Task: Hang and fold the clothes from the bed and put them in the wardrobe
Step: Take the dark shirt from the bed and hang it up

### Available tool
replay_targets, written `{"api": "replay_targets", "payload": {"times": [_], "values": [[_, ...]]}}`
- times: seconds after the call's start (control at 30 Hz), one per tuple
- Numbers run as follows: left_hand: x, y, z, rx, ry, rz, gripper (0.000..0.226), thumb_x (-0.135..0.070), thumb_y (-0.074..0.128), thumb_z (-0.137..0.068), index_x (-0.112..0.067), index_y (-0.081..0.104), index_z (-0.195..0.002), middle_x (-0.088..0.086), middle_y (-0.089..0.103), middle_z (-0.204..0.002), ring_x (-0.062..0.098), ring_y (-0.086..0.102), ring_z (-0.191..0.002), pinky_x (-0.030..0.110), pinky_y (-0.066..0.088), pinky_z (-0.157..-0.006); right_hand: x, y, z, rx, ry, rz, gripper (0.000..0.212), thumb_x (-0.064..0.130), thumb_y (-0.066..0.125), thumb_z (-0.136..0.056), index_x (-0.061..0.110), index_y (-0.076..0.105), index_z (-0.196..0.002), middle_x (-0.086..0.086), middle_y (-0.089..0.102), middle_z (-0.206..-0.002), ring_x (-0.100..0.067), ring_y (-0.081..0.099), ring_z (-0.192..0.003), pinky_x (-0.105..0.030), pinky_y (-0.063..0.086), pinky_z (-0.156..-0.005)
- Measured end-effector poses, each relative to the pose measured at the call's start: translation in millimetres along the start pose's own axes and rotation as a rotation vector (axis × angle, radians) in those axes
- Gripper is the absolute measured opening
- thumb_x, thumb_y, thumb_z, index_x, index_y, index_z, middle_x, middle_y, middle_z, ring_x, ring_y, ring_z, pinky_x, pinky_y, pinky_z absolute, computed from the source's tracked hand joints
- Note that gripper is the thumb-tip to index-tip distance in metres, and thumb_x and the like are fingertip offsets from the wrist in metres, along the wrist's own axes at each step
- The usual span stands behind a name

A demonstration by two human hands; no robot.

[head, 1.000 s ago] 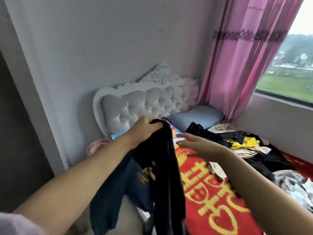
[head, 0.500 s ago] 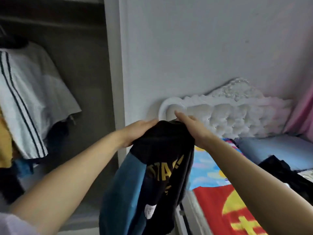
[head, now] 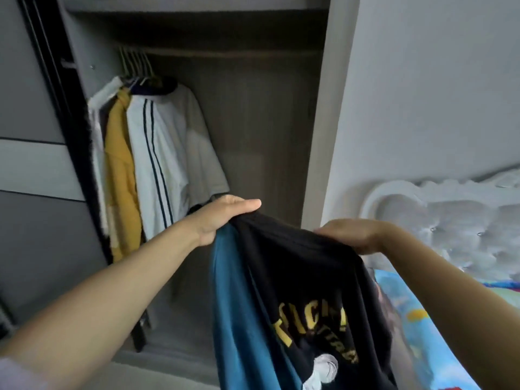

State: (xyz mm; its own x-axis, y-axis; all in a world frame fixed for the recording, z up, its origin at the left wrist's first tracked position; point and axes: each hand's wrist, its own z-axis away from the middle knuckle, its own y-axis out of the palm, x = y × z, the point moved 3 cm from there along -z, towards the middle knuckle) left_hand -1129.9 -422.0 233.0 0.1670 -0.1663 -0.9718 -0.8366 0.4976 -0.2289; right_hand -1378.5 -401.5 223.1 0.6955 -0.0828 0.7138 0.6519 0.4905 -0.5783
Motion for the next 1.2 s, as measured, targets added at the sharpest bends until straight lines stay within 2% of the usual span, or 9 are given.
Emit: {"api": "replay_targets", "payload": {"times": [0.13,0.27,0.37,0.47,0.6,0.7,0.9,1.0,1.2], "values": [[-34.7,-30.8,-12.5,0.183,0.100,-0.028,0.042,-0.033,0.065,-0.080,-0.024,0.054,-0.040,-0.009,0.050,-0.043,0.003,0.047,-0.039,0.013,0.039,-0.044,23.5,63.3,-72.6,0.052,0.187,0.194,0.021,0.010,0.047,-0.099,0.006,0.062,-0.113,0.001,0.069,-0.106,-0.002,0.057,-0.086,-0.021,0.048,-0.082],[-43.4,-70.2,-17.7,0.239,0.194,-0.248,0.050,-0.033,0.058,-0.082,-0.027,0.033,-0.039,-0.012,0.029,-0.043,0.003,0.026,-0.039,0.016,0.024,-0.045,24.2,109.6,-136.9,0.121,0.420,0.239,0.076,0.030,0.084,-0.069,0.000,0.051,-0.131,-0.007,0.059,-0.116,-0.020,0.057,-0.111,-0.033,0.049,-0.095],[-20.3,-137.2,-26.7,0.005,0.237,-0.677,0.058,-0.027,0.058,-0.091,-0.024,0.022,-0.045,-0.011,0.018,-0.044,0.006,0.019,-0.040,0.020,0.020,-0.047,37.3,68.6,-167.3,-0.015,0.420,0.355,0.023,-0.002,0.054,-0.089,-0.006,0.062,-0.110,-0.018,0.072,-0.097,-0.025,0.073,-0.080,-0.025,0.055,-0.050],[26.3,-205.2,-37.3,-0.176,0.129,-1.014,0.043,-0.036,0.054,-0.092,-0.018,0.043,-0.055,-0.008,0.036,-0.047,0.008,0.039,-0.046,0.026,0.031,-0.050,63.3,12.1,-179.5,-0.223,0.315,0.387,0.032,-0.007,0.037,-0.088,-0.008,0.061,-0.109,-0.023,0.072,-0.090,-0.023,0.071,-0.061,-0.029,0.057,-0.049],[71.6,-242.4,-69.2,-0.230,-0.075,-1.565,0.060,-0.062,0.050,-0.088,-0.023,0.046,-0.133,-0.003,0.061,-0.083,0.015,0.057,-0.074,0.027,0.034,-0.051,128.5,-34.3,-197.1,-0.409,0.204,0.523,0.032,-0.001,0.037,-0.084,-0.003,0.064,-0.102,-0.015,0.071,-0.074,-0.023,0.072,-0.063,-0.032,0.060,-0.058],[82.8,-261.6,-111.9,-0.235,-0.279,-1.747,0.048,-0.057,0.053,-0.089,-0.018,0.060,-0.116,0.002,0.064,-0.102,0.020,0.062,-0.091,0.027,0.041,-0.062,157.6,-49.2,-220.7,-0.381,0.215,0.621,0.033,0.000,0.035,-0.088,-0.003,0.062,-0.106,-0.015,0.072,-0.082,-0.025,0.072,-0.072,-0.034,0.060,-0.064],[101.7,-314.8,-198.2,-0.483,-0.374,-1.225,0.027,-0.034,0.054,-0.092,-0.014,0.054,-0.073,-0.002,0.052,-0.075,0.015,0.058,-0.073,0.024,0.039,-0.051,176.1,-90.2,-262.8,-0.126,0.337,0.646,0.031,0.009,0.038,-0.098,-0.006,0.052,-0.121,-0.006,0.072,-0.080,-0.012,0.067,-0.058,-0.023,0.053,-0.053],[95.3,-341.0,-248.6,-0.615,-0.345,-1.017,0.028,-0.038,0.051,-0.094,-0.013,0.058,-0.083,-0.001,0.054,-0.080,0.014,0.053,-0.069,0.024,0.037,-0.050,183.4,-147.1,-278.8,-0.155,0.396,0.586,0.031,0.011,0.040,-0.100,-0.003,0.051,-0.125,-0.005,0.069,-0.076,-0.010,0.066,-0.056,-0.021,0.052,-0.051],[77.6,-326.9,-341.4,-0.552,-0.281,0.313,0.015,-0.004,0.041,-0.099,-0.001,0.055,-0.096,0.015,0.059,-0.075,0.016,0.058,-0.033,0.024,0.048,-0.033,186.8,-204.0,-315.0,-0.221,0.474,0.599,0.032,0.014,0.043,-0.100,0.000,0.051,-0.127,-0.007,0.068,-0.087,-0.013,0.064,-0.064,-0.024,0.050,-0.058]]}}
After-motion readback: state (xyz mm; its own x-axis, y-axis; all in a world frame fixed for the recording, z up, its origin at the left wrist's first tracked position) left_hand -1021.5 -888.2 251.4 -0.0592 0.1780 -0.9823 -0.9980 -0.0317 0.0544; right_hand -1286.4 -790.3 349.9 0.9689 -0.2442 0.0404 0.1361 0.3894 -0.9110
